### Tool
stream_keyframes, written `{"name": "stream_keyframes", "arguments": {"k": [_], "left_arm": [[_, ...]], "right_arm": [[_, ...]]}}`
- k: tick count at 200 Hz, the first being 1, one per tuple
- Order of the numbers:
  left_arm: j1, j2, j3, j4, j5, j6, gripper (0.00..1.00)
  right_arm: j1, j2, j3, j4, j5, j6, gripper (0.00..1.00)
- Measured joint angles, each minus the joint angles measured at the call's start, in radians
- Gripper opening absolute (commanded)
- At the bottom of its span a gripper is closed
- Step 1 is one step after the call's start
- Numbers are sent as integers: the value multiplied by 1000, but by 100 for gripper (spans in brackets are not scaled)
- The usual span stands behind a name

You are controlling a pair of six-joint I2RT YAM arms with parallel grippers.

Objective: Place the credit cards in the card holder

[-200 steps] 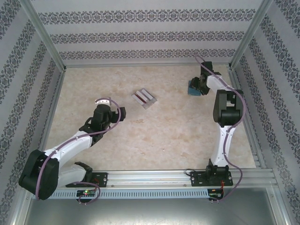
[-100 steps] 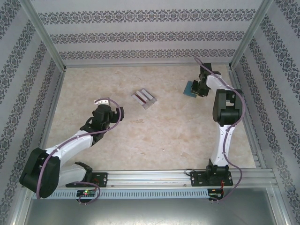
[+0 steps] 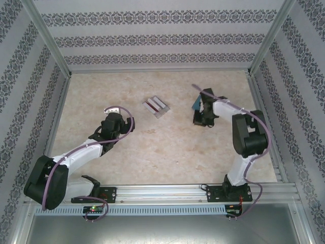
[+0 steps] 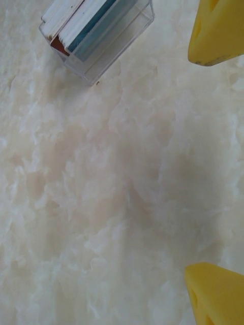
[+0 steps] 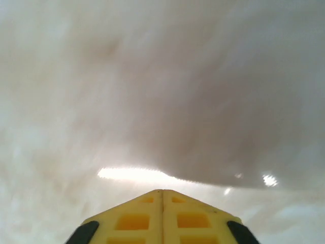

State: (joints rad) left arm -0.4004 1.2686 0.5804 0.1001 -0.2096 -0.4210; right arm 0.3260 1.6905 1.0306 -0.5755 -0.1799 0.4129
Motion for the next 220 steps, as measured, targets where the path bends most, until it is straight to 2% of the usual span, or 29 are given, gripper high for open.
{"name": "stream_keyframes", "arguments": {"k": [15,25,31,34,50,89,105,132,160,220], "left_arm": [[0,10,8,0,7,-5,100],[0,20,11,0,18,-6,100],[0,28,13,0,26,-7,100],[0,31,15,0,29,-8,100],[0,49,18,0,45,-9,100],[0,62,19,-1,48,-9,100],[0,63,20,-3,48,-9,100],[0,93,56,-18,53,-9,100],[0,110,63,-18,71,-9,100],[-5,183,111,-32,166,-8,100]], "right_arm": [[-21,-59,-19,1,49,40,58],[-58,-62,6,2,103,60,71],[-80,-49,37,2,137,89,75],[-89,-41,53,1,154,97,85],[-126,55,188,3,225,164,98],[-118,394,602,-51,375,221,98],[-113,484,705,-100,431,229,98],[-115,520,726,-170,494,237,98],[-134,520,726,-181,492,234,98],[-167,531,735,-180,373,212,97]]}}
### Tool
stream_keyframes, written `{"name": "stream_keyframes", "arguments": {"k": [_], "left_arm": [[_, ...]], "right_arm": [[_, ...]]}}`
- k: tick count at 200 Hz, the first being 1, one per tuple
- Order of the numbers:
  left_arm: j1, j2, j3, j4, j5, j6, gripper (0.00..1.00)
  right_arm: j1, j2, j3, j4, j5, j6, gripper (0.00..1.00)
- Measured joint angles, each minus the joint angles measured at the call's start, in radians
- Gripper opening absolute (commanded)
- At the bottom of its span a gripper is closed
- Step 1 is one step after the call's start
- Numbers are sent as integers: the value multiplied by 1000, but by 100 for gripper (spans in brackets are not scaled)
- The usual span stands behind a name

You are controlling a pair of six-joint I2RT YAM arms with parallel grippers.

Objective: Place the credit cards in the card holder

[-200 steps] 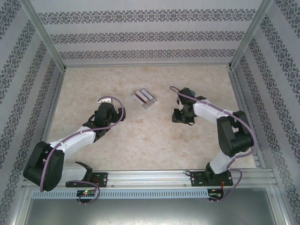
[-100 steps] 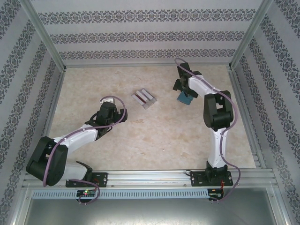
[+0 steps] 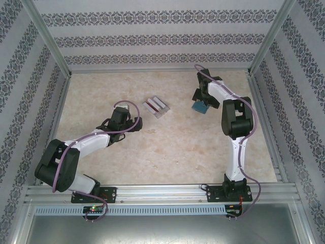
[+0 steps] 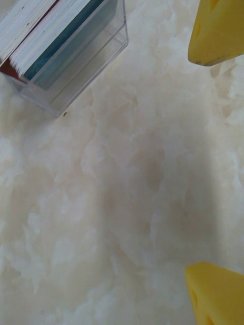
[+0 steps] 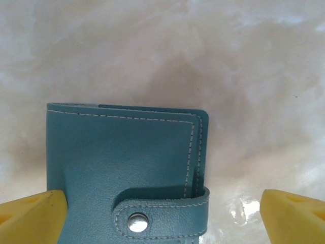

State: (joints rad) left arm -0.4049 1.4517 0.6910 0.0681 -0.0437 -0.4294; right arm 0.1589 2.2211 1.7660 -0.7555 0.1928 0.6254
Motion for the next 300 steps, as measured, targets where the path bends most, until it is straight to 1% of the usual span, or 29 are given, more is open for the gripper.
{"name": "stream_keyframes", "arguments": {"k": [27,56,76,95,113,136,155,180,199,230,257,277,300], "left_arm": [[0,3,0,1,18,0,100],[0,2,0,0,19,0,100],[0,2,0,0,18,0,100],[0,0,0,-1,18,0,100],[0,-11,0,-2,16,0,100],[0,-29,0,-1,14,0,100],[0,-34,0,-2,14,0,100],[0,-34,0,-2,14,0,100],[0,-39,0,-2,13,0,100],[0,-54,0,-2,14,0,100],[0,-57,0,-2,14,0,100],[0,-60,-2,-2,16,-1,100],[0,-64,-6,-2,26,-9,100]], "right_arm": [[4,13,5,8,-43,0,96],[23,15,5,11,-53,0,96],[34,15,5,10,-54,0,97],[43,19,6,-13,-30,0,97],[49,23,2,-29,-8,0,93],[47,22,-26,-5,-18,-14,83],[41,14,-31,5,-39,-32,78],[31,-23,-73,39,-82,-68,73],[26,-53,-109,51,-106,-101,72],[35,-140,-209,51,-132,-145,71],[68,-281,-329,53,-135,-167,69],[136,-412,-435,64,-131,-169,70],[270,-549,-571,93,-129,-134,72]]}}
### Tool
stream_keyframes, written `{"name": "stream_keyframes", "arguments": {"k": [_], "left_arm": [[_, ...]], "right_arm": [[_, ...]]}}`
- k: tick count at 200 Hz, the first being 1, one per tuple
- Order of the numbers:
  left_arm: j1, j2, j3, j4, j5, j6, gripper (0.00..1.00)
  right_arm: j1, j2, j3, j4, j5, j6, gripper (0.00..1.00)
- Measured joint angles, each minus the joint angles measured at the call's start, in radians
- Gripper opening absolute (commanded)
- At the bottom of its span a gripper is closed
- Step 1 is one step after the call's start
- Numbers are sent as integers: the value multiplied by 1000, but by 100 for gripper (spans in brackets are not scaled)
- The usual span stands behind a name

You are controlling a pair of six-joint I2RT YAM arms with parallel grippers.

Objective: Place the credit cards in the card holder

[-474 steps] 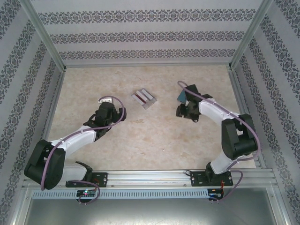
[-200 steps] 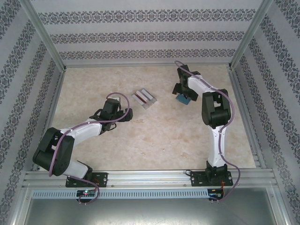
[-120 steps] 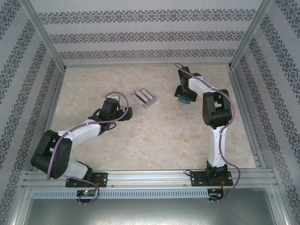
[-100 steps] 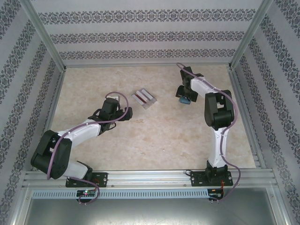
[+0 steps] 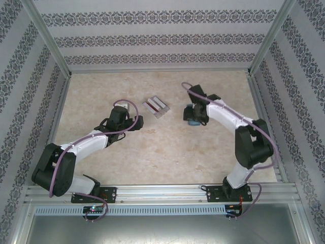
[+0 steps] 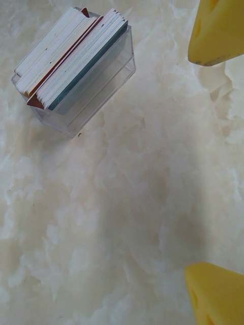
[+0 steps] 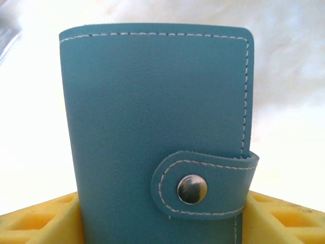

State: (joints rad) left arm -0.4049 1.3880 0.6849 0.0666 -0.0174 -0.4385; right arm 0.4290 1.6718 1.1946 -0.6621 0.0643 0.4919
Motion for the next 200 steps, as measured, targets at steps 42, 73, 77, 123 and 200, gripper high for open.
{"name": "stream_keyframes", "arguments": {"k": [42,73,77,123,200], "left_arm": [[0,0,-6,4,59,-37,100],[0,0,-7,4,63,-41,100],[0,0,-7,4,63,-41,100],[0,6,-7,5,57,-35,91],[0,24,-6,0,138,-53,92]], "right_arm": [[302,-77,-195,98,23,121,72],[514,-64,-272,170,53,240,86],[532,-58,-272,173,55,244,87],[560,-25,-272,190,81,288,90],[483,-77,-355,286,-5,212,77]]}}
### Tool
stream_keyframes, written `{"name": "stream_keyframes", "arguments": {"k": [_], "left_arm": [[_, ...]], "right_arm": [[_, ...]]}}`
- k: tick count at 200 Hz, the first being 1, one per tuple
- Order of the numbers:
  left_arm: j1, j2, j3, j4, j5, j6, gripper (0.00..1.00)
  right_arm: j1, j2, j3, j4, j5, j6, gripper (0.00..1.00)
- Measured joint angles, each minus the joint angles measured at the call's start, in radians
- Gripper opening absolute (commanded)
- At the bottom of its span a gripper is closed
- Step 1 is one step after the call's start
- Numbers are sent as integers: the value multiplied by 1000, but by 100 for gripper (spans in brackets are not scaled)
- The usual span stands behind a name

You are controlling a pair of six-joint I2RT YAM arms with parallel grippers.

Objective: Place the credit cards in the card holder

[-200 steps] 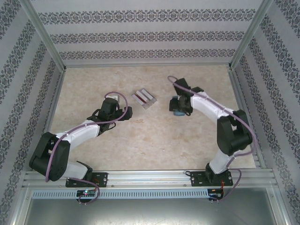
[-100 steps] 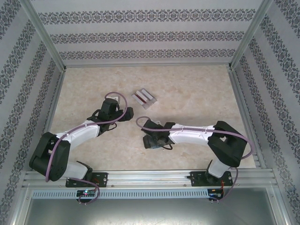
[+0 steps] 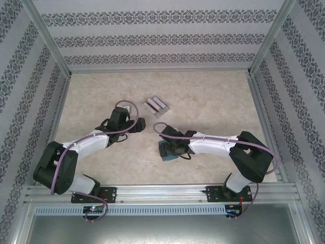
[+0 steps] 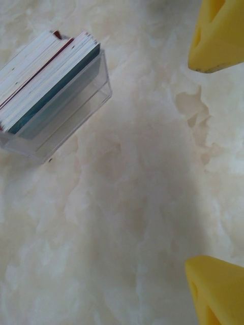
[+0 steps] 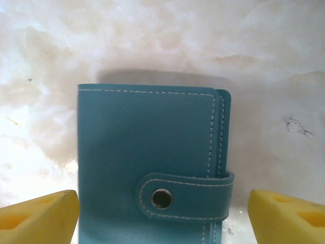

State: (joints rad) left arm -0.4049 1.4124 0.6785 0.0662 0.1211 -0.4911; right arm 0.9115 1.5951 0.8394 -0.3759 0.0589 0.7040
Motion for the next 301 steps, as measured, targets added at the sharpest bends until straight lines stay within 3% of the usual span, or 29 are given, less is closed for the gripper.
{"name": "stream_keyframes", "arguments": {"k": [52,76,112,133,178,200,221,238,268,301], "left_arm": [[-1,-48,-126,48,297,-202,85],[-2,-46,-239,108,416,-282,67],[-25,-27,-266,171,575,-352,51],[-37,-5,-267,213,628,-379,49],[-41,76,-267,275,660,-416,48],[-40,80,-263,258,642,-418,49],[-46,67,-225,179,607,-400,67],[-53,35,-199,103,556,-380,70],[-53,-17,-195,1,486,-355,69],[-53,-20,-196,-6,476,-355,68]], "right_arm": [[-93,-94,-162,206,-178,34,60],[-111,-95,-193,284,-232,59,58],[-143,-63,-195,353,-322,91,55],[-149,-26,-195,434,-388,114,47],[-141,77,-210,663,-535,197,31],[-141,112,-220,748,-592,243,30],[-134,142,-222,812,-626,270,25],[-130,158,-223,848,-642,291,20],[-130,178,-229,907,-674,314,11],[-138,193,-277,1042,-711,380,5]]}}
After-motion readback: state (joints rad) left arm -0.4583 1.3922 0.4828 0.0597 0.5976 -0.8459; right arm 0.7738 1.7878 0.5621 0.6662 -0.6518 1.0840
